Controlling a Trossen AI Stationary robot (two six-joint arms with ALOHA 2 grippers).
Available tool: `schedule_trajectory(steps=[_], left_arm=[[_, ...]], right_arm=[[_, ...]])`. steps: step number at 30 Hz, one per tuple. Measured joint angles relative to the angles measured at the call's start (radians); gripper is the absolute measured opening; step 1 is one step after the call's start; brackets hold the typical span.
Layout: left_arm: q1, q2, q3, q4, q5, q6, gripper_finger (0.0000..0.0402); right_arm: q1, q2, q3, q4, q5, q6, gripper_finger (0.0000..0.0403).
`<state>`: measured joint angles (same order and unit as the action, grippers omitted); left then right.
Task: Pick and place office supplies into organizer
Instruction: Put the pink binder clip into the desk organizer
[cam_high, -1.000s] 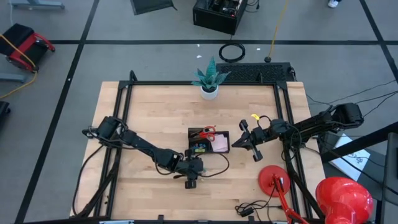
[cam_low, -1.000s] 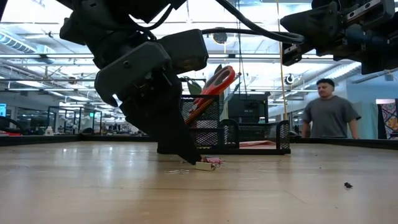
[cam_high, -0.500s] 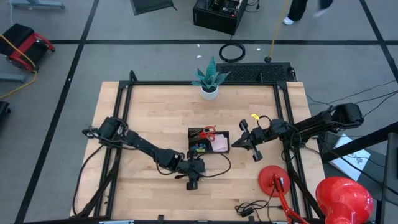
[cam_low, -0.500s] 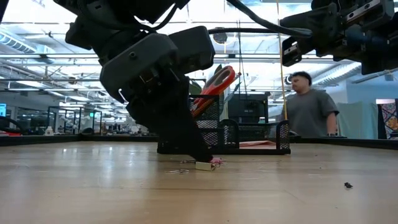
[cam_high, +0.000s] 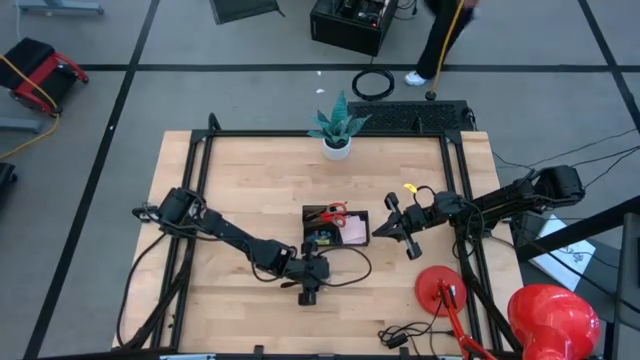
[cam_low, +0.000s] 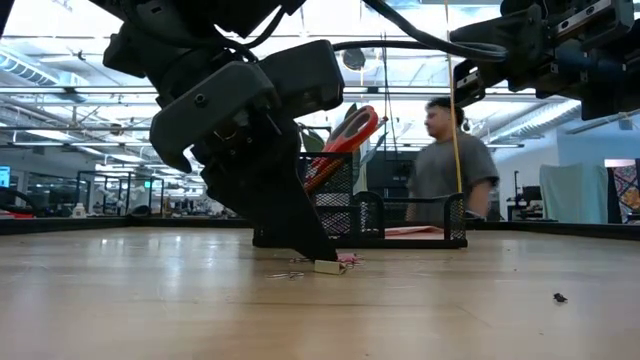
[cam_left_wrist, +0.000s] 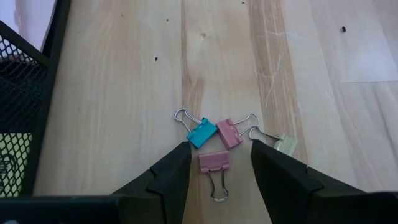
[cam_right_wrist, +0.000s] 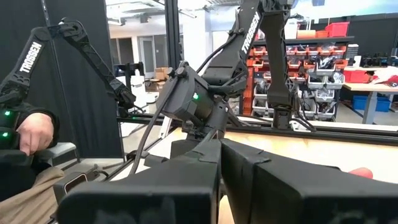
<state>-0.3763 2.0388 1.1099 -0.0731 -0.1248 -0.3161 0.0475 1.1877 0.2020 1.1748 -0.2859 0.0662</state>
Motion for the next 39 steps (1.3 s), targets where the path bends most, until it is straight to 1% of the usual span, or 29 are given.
schedule_trajectory(steps=[3,5,13,17,20,23,26,29,32,37,39], left_arm=[[0.0,0.0,0.0,0.0,-0.002,0.015,0.0178],[0.0,0.0,0.0,-0.001,-0.002,0.026,0.017],[0.001,-0.001,-0.001,-0.008,-0.004,0.045,0.0079],[-0.001,-0.002,-0.001,-0.01,-0.004,0.073,0.0049],[-0.009,-0.006,-0.002,-0.01,-0.008,0.125,0.0047],[-0.021,-0.022,-0.004,-0.008,-0.019,0.173,0.0059],[-0.034,-0.052,-0.008,-0.017,-0.025,0.198,0.0066],[-0.053,-0.096,-0.011,-0.055,-0.032,0.218,0.0063],[-0.076,-0.149,-0.011,-0.07,-0.095,0.243,0.0055],[-0.109,-0.234,-0.009,-0.114,-0.229,0.3,0.0055],[-0.118,-0.253,0.004,-0.11,-0.308,0.35,0.0055]], right_arm=[[0.0,0.0,0.0,0.0,0.0,0.0,0.0004],[0.0,0.0,0.0,0.0,0.0,0.0,0.0004],[0.0,0.0,0.0,0.0,0.0,0.0,0.0004],[0.0,0.0,0.0,-0.003,0.0,0.0,0.0004],[0.0,0.0,0.0,-0.002,0.0,0.0,0.0004],[0.0,0.0,0.0,-0.002,0.0,0.0,0.0004],[0.0,0.0,0.0,-0.004,0.0,0.0,0.0004],[0.0,0.0,0.0,-0.005,0.0,0.0,0.0004],[0.0,0.0,0.0,-0.007,0.0,0.0,0.0004],[0.0,0.0,0.0,-0.005,0.0,0.0,0.0004],[0.0,0.0,0.0,-0.006,0.0,0.0,0.0004]])
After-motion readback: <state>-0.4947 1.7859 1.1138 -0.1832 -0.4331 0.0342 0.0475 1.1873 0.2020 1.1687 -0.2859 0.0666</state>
